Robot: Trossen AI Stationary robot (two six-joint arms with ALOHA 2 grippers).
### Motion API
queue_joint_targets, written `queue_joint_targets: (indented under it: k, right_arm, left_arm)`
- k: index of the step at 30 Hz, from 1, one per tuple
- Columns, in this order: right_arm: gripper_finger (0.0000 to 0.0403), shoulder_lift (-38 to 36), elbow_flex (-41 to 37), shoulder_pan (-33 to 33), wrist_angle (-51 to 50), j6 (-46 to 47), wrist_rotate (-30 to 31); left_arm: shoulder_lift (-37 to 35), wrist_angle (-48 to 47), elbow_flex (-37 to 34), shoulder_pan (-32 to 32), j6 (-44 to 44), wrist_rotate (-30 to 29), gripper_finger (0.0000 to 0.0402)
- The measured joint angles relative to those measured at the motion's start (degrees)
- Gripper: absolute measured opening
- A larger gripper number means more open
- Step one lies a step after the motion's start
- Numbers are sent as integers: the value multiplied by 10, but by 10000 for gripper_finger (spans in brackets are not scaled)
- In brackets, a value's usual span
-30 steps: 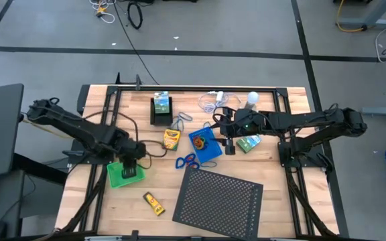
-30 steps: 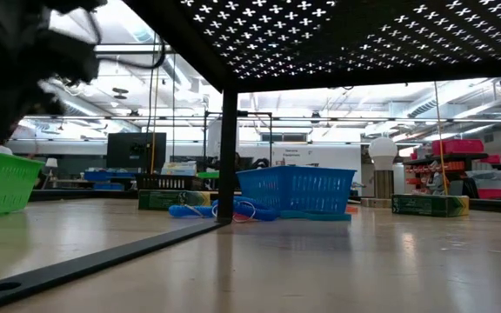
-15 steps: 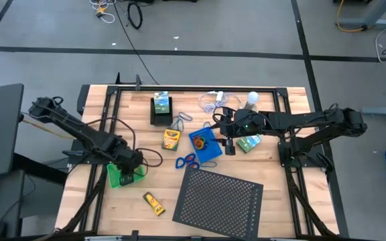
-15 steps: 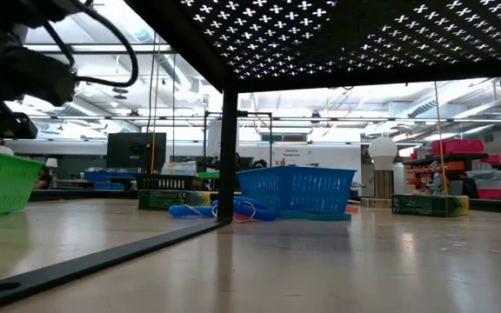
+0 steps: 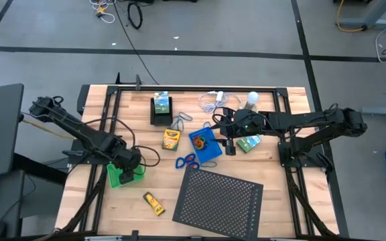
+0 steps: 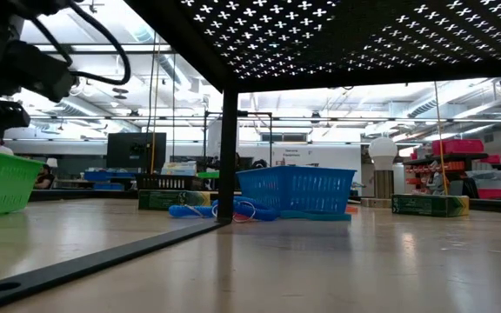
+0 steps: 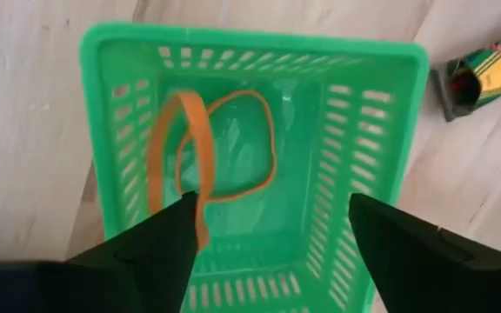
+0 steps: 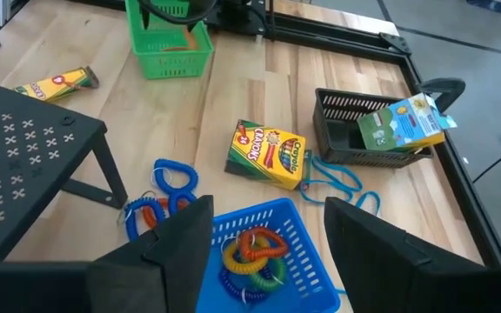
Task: Pick & Place Office Desk Supplies
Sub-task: Put the bottom yellow rubber band into the green bin, then put the top blue rubber band into the green bin
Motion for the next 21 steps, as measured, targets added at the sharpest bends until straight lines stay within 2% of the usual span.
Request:
queue_joint_targets:
  k: [10,12,15,17,19,21]
  right_arm:
    - [228,0,0,0,0,0,2]
    - [228,0,0,0,0,0,2]
    - [228,0,0,0,0,0,2]
    - [228,0,0,0,0,0,2]
    - [228,0,0,0,1,-3,2]
    - [228,0,0,0,2,-8,2]
  left_arm:
    - [0,20,5,1,-8,-8,308]
    - [0,40,18,5,16,-63,308]
    - [0,109,34,13,76,-204,308]
    - [0,185,35,24,139,-276,308]
    - [0,251,36,49,205,-308,308]
    - [0,298,33,87,261,-315,308]
